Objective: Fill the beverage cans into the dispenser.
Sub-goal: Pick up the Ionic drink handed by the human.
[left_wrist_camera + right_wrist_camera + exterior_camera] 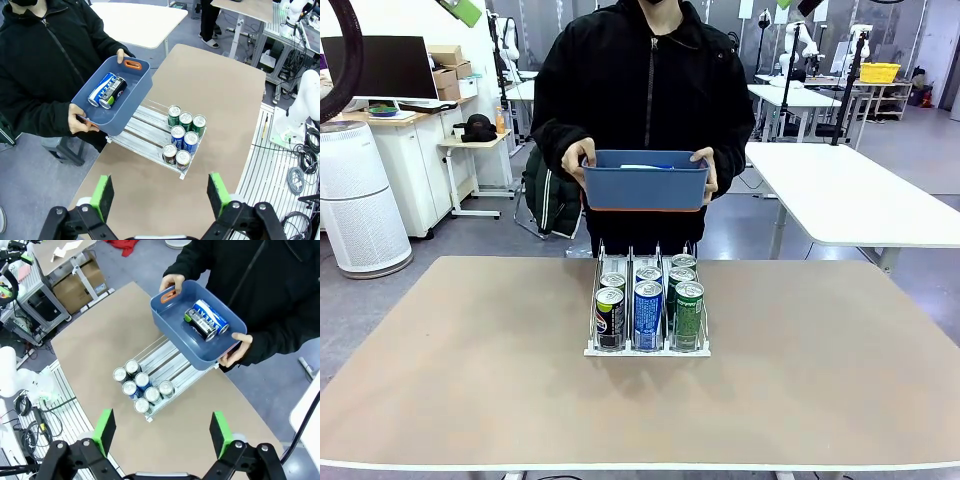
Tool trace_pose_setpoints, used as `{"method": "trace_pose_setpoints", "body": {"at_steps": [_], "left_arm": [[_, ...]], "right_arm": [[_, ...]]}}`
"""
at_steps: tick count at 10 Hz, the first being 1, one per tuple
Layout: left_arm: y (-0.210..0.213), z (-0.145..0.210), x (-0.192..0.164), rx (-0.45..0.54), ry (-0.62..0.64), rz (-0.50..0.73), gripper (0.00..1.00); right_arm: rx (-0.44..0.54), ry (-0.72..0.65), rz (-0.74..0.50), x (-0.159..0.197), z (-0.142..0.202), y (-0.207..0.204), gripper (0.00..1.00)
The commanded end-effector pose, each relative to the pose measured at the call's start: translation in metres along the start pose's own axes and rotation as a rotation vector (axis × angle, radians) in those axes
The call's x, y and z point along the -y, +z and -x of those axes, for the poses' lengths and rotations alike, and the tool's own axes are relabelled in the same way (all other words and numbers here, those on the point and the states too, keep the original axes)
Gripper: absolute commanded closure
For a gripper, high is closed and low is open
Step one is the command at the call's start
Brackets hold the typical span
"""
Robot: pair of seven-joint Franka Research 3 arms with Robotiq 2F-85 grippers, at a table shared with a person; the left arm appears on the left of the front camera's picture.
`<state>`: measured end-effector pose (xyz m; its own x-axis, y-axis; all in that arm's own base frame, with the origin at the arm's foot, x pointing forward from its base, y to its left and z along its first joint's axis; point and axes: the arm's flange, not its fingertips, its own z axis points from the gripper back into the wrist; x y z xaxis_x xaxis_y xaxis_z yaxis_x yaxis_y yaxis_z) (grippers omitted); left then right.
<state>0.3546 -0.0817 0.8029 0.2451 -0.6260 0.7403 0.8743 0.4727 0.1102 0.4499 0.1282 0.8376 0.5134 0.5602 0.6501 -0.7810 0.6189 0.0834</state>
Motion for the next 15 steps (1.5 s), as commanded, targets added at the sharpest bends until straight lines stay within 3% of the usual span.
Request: {"method": "trace_pose_setpoints", "body": {"at_steps": [1,15], "left_arm": [[0.0,0.001,0.0,0.004,0.002,0.011,0.0],[0.0,0.001,0.0,0.004,0.002,0.011,0.0]], "right_arm": [[0.02,0.025,-0.031,0.001,0.0,0.006,0.0],[0.047,-0.001,0.006,0.002,-0.007,0.004,0.0]]}}
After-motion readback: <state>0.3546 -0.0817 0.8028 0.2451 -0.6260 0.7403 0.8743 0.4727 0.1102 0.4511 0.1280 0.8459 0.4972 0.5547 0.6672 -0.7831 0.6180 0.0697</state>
